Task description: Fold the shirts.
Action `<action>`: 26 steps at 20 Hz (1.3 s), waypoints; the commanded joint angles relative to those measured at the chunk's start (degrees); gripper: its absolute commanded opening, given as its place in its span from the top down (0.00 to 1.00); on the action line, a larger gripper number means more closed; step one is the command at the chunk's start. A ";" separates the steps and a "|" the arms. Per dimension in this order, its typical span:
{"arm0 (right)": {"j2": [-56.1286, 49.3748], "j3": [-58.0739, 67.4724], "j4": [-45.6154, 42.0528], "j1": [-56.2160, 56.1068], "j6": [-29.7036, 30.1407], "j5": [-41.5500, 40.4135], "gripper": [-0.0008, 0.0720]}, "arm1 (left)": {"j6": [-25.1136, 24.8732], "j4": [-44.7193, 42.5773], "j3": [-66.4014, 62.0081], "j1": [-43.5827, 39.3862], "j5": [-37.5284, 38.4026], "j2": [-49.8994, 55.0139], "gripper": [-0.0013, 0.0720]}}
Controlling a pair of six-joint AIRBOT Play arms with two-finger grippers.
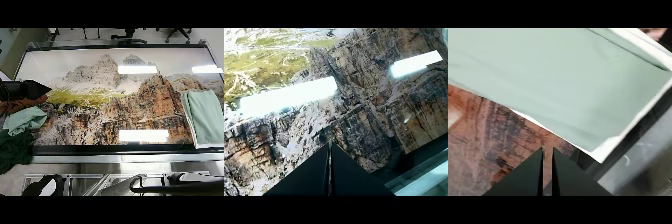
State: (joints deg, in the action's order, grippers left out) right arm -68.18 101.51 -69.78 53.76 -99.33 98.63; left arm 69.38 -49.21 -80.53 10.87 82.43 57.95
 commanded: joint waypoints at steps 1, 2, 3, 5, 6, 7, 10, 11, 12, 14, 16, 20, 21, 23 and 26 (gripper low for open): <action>0.26 -0.26 5.35 -8.35 2.54 -6.97 0.96 | 0.00 -0.02 0.07 -0.42 -2.10 0.02 0.96; 0.72 -1.22 5.29 -12.85 3.72 -8.50 0.96 | -0.15 0.50 0.83 -1.20 -2.69 -0.26 0.96; 1.60 -3.39 4.72 -18.58 5.49 -10.10 0.96 | -1.51 3.08 3.45 -2.51 -4.35 -1.44 0.96; 4.96 -11.02 -1.53 -30.84 6.43 -13.46 0.96 | -1.92 5.40 10.95 -6.58 -8.92 -4.81 0.96; 7.34 -16.41 -4.48 -36.94 6.38 -15.50 0.96 | -1.88 5.29 14.84 -8.76 -10.16 -6.32 0.96; 9.92 -22.10 -4.79 -42.07 6.38 -17.31 0.96 | -1.84 5.29 19.23 -10.93 -10.73 -7.80 0.96; 20.28 -42.25 -3.37 -58.77 5.25 -26.32 0.96 | -1.75 5.38 30.60 -16.11 -12.39 -10.95 0.96; 23.17 -47.58 -3.28 -63.41 3.58 -30.10 0.96 | -1.40 5.38 33.29 -17.55 -13.31 -11.52 0.96; 25.59 -52.00 -3.06 -67.58 1.88 -33.64 0.96 | -1.40 5.44 35.12 -18.67 -13.99 -11.98 0.96; 28.13 -56.68 -3.08 -73.42 1.18 -37.03 0.96 | -1.38 5.42 36.96 -20.22 -14.58 -12.35 0.96; 28.26 -57.53 -3.10 -76.63 1.18 -37.53 0.96 | -1.33 5.51 36.94 -20.48 -14.80 -12.35 0.96; 27.93 -57.53 -1.03 -78.95 1.16 -37.51 0.96 | -1.18 5.42 36.94 -20.48 -15.19 -12.33 0.96; 27.91 -57.51 0.24 -78.95 1.16 -37.55 0.96 | -1.18 5.40 36.94 -20.46 -15.19 -12.33 0.96; 27.93 -57.51 1.05 -78.95 1.16 -37.55 0.96 | -1.18 5.35 36.94 -20.46 -15.19 -12.33 0.96; 27.91 -57.51 1.05 -78.95 1.16 -37.55 0.96 | -1.18 5.38 36.94 -20.48 -15.15 -12.33 0.96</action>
State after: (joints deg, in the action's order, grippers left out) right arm -40.36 44.18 -69.56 -24.80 -98.06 61.36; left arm 68.29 -43.83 -43.68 -9.54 67.37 45.67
